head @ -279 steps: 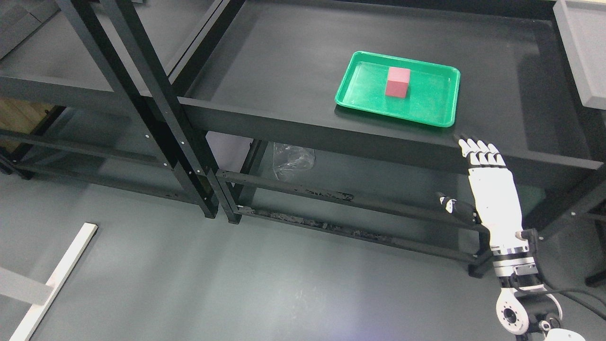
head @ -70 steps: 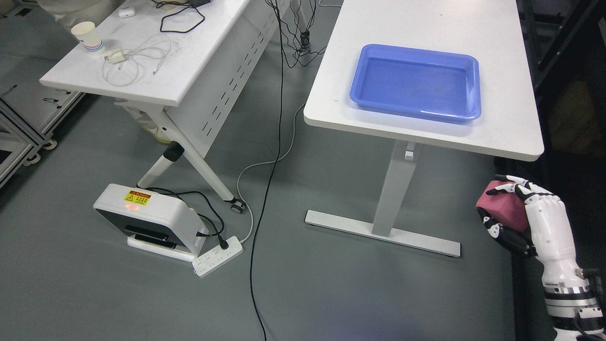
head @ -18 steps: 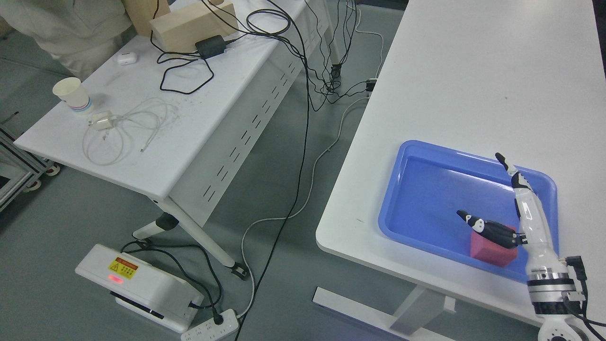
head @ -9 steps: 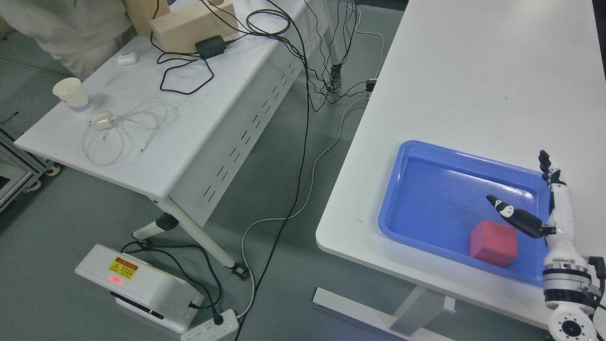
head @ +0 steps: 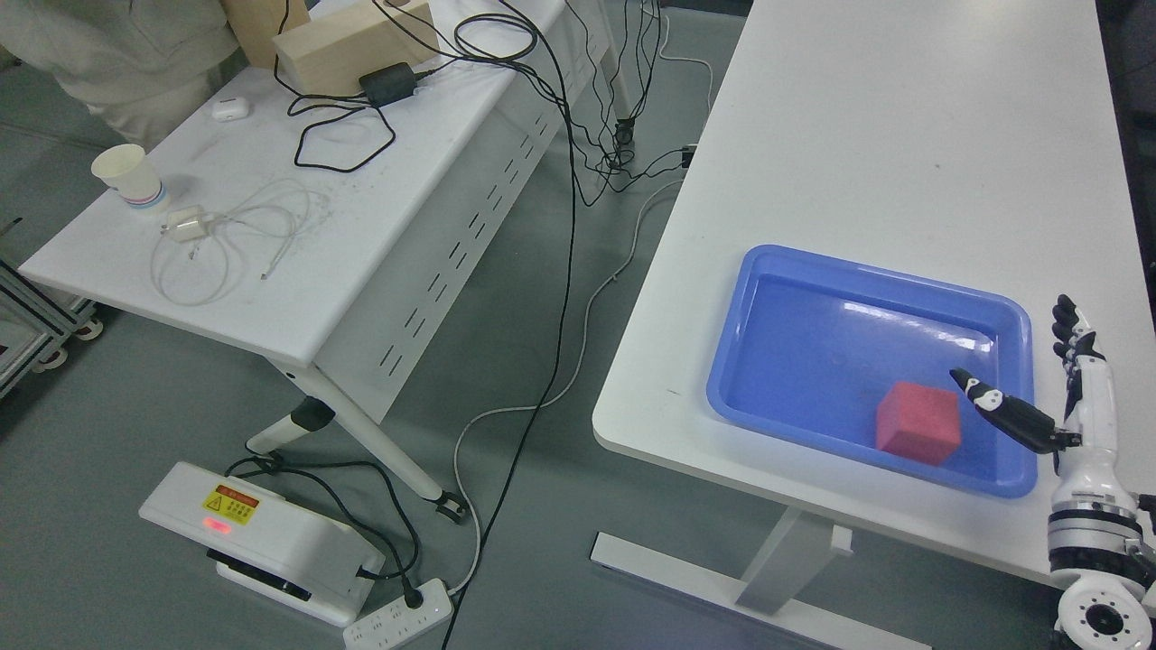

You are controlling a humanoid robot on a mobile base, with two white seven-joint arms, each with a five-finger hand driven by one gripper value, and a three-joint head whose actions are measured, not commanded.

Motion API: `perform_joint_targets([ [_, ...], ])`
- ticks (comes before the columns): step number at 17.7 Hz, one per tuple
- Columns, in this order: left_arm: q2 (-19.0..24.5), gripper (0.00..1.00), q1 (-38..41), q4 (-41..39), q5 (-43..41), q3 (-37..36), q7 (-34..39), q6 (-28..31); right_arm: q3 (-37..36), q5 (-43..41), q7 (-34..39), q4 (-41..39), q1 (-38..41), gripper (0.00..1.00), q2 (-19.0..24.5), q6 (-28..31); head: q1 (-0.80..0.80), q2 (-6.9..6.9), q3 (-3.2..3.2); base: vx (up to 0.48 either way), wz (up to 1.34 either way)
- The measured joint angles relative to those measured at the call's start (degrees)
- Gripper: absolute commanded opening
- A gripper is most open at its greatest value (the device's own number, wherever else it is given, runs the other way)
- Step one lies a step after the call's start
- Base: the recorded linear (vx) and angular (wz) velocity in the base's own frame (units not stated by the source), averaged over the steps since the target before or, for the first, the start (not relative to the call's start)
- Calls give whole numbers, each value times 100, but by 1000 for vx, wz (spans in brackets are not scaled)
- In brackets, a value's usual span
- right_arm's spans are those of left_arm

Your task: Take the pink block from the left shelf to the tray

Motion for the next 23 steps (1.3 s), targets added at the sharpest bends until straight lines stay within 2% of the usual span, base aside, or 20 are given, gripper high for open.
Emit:
perform_joint_targets([
  [23, 0, 100, 0, 0, 0, 0, 0, -12, 62, -88, 61, 1, 13, 100, 47, -47, 0, 0, 0, -107, -133],
])
